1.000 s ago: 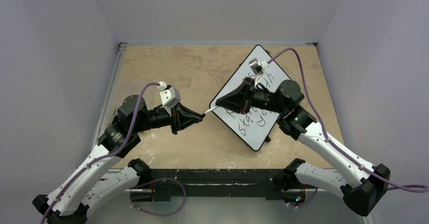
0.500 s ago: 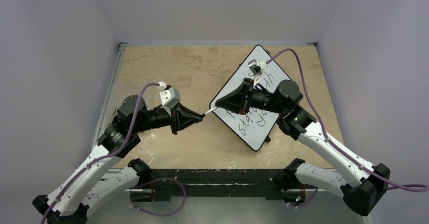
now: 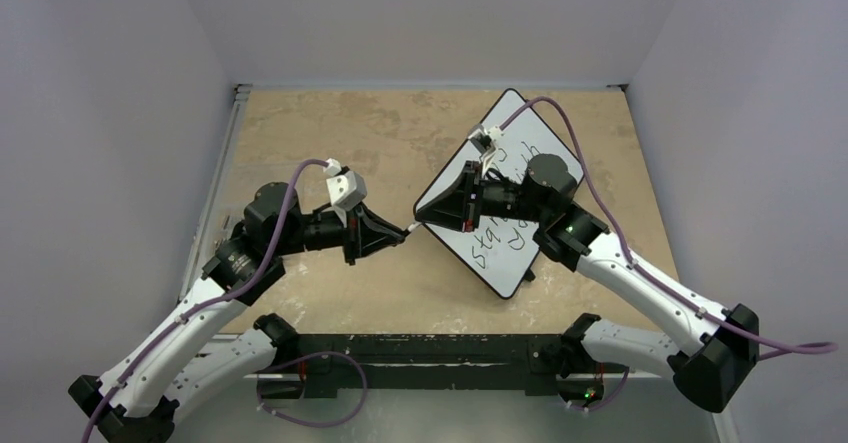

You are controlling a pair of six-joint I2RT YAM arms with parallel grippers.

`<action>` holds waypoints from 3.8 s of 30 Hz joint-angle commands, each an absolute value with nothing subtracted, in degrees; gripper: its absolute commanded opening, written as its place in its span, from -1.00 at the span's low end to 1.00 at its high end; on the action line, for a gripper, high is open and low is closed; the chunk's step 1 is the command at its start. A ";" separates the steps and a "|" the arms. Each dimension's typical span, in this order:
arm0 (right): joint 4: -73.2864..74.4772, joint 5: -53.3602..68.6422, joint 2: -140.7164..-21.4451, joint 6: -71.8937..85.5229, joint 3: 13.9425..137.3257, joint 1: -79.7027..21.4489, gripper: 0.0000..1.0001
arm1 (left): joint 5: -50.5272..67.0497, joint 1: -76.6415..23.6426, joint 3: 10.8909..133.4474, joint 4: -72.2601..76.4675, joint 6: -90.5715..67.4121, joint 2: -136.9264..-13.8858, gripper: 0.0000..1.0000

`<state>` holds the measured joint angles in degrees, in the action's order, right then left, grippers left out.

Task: Write a sentence on the whiteboard
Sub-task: Insert the pen cap into the whiteboard marker, then pass from the right arm to the left

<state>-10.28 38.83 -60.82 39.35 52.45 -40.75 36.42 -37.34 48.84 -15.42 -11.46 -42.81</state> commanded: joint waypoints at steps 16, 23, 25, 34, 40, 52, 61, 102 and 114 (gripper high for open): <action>-6.18 31.22 -67.36 41.66 57.74 -49.53 -1.00 | 29.72 -36.96 49.67 -5.46 -13.87 -43.44 -1.00; -2.81 29.35 -70.48 40.05 60.66 -53.09 -1.00 | 27.65 -37.10 51.15 -3.51 -12.26 -43.84 -1.00; -2.58 29.60 -70.94 39.58 60.75 -53.50 -1.00 | 27.62 -37.18 52.17 -3.60 -11.86 -44.32 -1.00; -1.40 29.04 -72.86 39.20 61.50 -55.97 -1.00 | 26.62 -37.27 55.67 -2.59 -10.72 -45.79 -1.00; -1.20 27.57 -73.16 39.03 61.05 -56.82 -1.00 | 26.59 -37.30 57.99 -2.26 -10.33 -46.88 -1.00; 8.57 11.98 -74.55 34.00 67.83 -56.84 -1.00 | 23.62 -37.27 53.67 -10.20 -7.85 -42.49 -0.39; 10.55 9.98 -76.89 32.61 72.03 -56.87 -1.00 | 21.55 -37.27 49.75 -12.44 -7.89 -38.52 -0.03; 6.04 3.10 -74.09 35.81 75.58 -56.86 -1.00 | 20.08 -39.82 44.73 -7.59 -13.44 -42.53 -1.00; 8.73 -4.54 -70.27 34.46 73.38 -56.85 0.97 | 10.84 -39.82 42.48 -9.65 -15.57 -40.80 -1.00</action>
<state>9.82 -0.34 -74.11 35.29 73.54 -56.69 15.38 -39.53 43.62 -10.37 -14.59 -41.95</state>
